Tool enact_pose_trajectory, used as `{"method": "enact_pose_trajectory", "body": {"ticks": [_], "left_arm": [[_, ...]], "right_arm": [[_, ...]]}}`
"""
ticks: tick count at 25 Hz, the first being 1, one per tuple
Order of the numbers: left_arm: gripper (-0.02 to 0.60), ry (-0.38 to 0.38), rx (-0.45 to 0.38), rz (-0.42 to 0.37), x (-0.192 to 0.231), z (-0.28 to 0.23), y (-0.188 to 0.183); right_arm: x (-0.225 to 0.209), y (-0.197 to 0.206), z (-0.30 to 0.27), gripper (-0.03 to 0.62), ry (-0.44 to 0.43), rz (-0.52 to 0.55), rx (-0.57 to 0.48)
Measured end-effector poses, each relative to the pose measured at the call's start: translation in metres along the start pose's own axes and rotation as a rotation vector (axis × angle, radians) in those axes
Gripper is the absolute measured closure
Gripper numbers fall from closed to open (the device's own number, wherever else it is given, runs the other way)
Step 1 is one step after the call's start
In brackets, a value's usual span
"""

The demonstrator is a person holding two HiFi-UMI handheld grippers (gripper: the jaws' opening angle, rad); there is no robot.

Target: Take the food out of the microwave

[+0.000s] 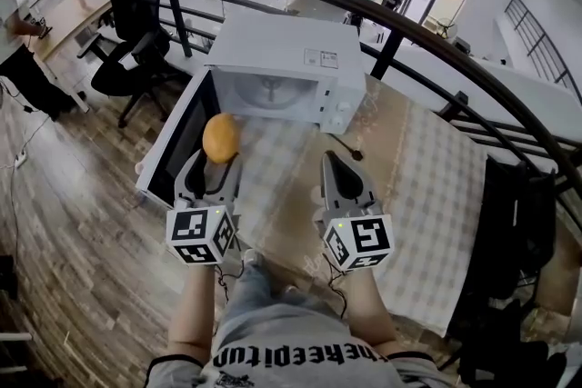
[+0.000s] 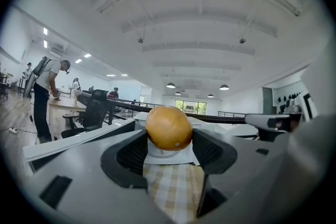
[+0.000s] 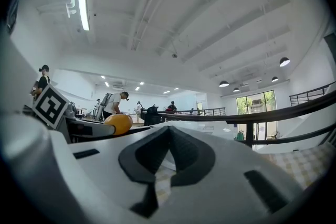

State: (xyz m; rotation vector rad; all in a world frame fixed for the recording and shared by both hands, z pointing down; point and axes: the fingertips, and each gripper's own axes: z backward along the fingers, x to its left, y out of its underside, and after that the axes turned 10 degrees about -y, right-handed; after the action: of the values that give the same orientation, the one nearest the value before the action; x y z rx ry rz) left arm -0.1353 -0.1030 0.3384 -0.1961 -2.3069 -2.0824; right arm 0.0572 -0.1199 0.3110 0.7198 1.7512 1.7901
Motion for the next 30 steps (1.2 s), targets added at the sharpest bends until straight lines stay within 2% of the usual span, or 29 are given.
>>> {"method": "enact_pose_trajectory", "body": {"ticks": [10, 30], "left_arm": [[0.318, -0.029, -0.053, -0.001, -0.003, 0.026, -0.017], [0.318, -0.025, -0.095, 0.007, -0.023, 0.059, -0.028]], "right_arm": [[0.004, -0.012, 0.022, 0.589, -0.002, 0.01, -0.019], [0.007, -0.028, 0.058, 0.589, 0.006, 0.029, -0.055]]}}
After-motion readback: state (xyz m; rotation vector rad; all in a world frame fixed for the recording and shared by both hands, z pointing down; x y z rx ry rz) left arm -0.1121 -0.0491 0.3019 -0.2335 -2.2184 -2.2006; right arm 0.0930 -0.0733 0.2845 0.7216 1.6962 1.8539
